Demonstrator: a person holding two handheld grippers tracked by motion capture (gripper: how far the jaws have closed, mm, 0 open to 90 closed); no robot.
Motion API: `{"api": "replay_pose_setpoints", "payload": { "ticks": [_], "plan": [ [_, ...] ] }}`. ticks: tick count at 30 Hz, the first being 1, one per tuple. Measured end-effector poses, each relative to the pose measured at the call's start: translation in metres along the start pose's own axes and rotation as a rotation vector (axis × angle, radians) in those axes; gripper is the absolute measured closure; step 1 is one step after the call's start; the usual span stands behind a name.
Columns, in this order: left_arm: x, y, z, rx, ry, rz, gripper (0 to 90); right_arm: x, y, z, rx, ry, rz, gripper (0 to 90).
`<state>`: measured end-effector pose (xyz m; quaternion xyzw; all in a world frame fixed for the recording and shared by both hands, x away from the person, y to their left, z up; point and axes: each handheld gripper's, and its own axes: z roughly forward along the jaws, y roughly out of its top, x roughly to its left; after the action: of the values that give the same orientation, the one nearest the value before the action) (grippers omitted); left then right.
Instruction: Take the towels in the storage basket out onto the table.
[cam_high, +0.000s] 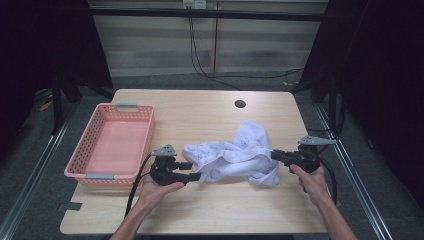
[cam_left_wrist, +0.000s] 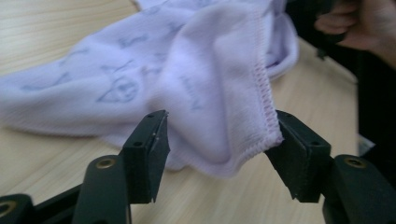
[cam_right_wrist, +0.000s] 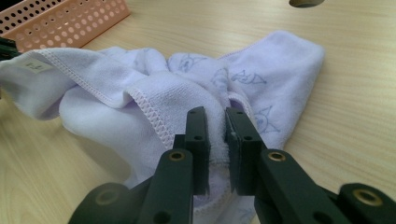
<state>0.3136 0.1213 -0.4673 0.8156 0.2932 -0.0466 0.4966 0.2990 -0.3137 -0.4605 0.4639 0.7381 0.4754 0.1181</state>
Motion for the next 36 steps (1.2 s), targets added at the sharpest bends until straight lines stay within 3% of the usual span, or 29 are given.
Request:
{"api": "replay_pose_setpoints", "payload": {
  "ticks": [1,2,3,4,5,6,10,13,15,18,22,23,27,30,31,35,36],
  "plan": [
    [-0.003,0.001,0.003,-0.002,-0.016,0.023,39.0,0.001,0.0,0.0,-0.001,0.003,-0.005,79.2],
    [-0.007,0.002,0.005,-0.007,0.024,0.059,52.6,0.001,-0.001,0.0,0.002,0.001,-0.009,78.7],
    [-0.008,0.003,0.008,-0.002,0.055,0.071,67.4,0.001,-0.001,0.001,0.007,0.005,-0.012,77.5],
    [-0.003,0.004,0.011,-0.005,0.017,0.045,75.3,0.001,-0.002,0.002,0.009,0.005,-0.008,74.4],
    [-0.002,0.005,0.011,-0.02,0.016,0.041,84.1,0.0,-0.002,0.001,0.012,-0.005,-0.008,68.9],
    [-0.001,0.007,0.012,-0.029,0.022,0.037,86.3,0.0,-0.002,0.0,0.007,-0.012,-0.016,65.8],
    [0.004,0.013,0.006,-0.083,0.009,-0.003,87.5,0.009,0.001,-0.02,-0.054,-0.031,-0.032,59.6],
    [0.01,0.014,-0.001,-0.106,0.024,-0.027,87.4,0.022,-0.003,-0.03,-0.076,-0.012,-0.054,69.1],
    [0.011,0.014,-0.005,-0.112,0.031,-0.027,87.4,0.03,-0.009,-0.036,-0.072,0.002,-0.063,73.4],
    [0.012,0.014,-0.008,-0.126,0.027,-0.034,87.2,0.037,-0.021,-0.034,-0.033,-0.01,-0.073,65.1],
    [0.013,0.014,-0.009,-0.136,0.019,-0.036,86.9,0.035,-0.029,-0.018,0.037,-0.01,-0.072,60.9],
    [0.013,0.015,-0.009,-0.138,0.022,-0.037,86.8,0.035,-0.028,-0.012,0.038,-0.032,-0.076,59.4],
    [0.014,0.015,-0.011,-0.145,0.028,-0.038,86.4,0.028,-0.014,-0.002,-0.011,-0.083,-0.079,53.2],
    [0.016,0.015,-0.014,-0.158,0.027,-0.04,86.2,0.023,-0.002,-0.001,-0.058,-0.102,-0.072,53.3],
    [0.016,0.015,-0.015,-0.161,0.025,-0.042,86.1,0.019,0.005,0.002,-0.069,-0.13,-0.067,51.6],
    [0.016,0.015,-0.018,-0.164,0.032,-0.038,86.2,0.01,0.01,0.01,-0.07,-0.183,-0.062,50.0],
    [0.017,0.015,-0.019,-0.162,0.028,-0.035,86.2,0.007,0.011,0.013,-0.075,-0.172,-0.045,50.6]
  ]
}}
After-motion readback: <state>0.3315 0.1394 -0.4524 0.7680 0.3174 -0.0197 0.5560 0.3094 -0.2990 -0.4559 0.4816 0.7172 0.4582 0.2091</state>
